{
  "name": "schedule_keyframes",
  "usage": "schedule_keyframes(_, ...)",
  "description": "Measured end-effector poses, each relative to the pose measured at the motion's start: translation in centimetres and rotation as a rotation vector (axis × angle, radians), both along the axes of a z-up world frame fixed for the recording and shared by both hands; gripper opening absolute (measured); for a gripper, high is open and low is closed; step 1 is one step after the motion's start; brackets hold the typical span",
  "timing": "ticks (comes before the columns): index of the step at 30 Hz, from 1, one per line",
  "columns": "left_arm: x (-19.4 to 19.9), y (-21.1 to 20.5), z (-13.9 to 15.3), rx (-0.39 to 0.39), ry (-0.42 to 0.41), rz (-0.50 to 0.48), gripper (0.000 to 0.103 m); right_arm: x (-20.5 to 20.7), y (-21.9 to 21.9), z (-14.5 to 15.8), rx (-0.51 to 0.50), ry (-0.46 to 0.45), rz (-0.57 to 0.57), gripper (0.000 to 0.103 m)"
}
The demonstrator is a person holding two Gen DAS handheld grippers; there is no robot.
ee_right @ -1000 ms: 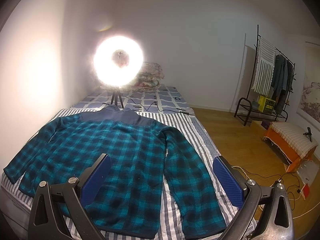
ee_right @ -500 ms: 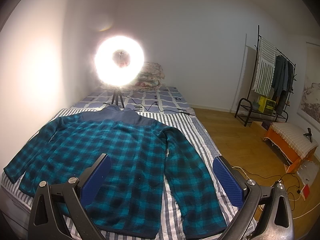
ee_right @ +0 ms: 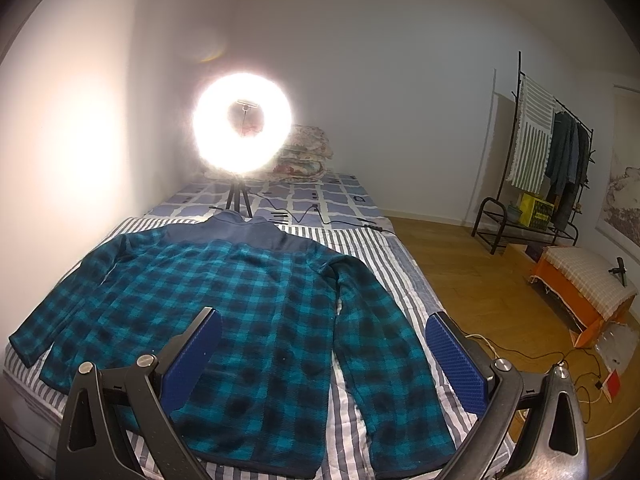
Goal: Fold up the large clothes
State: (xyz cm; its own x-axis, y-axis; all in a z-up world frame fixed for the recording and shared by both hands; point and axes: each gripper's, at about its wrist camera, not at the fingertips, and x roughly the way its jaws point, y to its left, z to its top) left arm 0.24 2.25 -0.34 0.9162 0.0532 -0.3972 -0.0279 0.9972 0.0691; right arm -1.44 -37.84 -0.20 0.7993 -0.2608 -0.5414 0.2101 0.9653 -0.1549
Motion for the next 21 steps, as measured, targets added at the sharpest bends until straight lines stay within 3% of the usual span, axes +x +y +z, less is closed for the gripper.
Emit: schedule_keyframes(21,0.3,1.9,-0.7,0.015,0.029,0.061,0.103,1.1,1.9,0.3,0.011,-0.012,0.063,0.103)
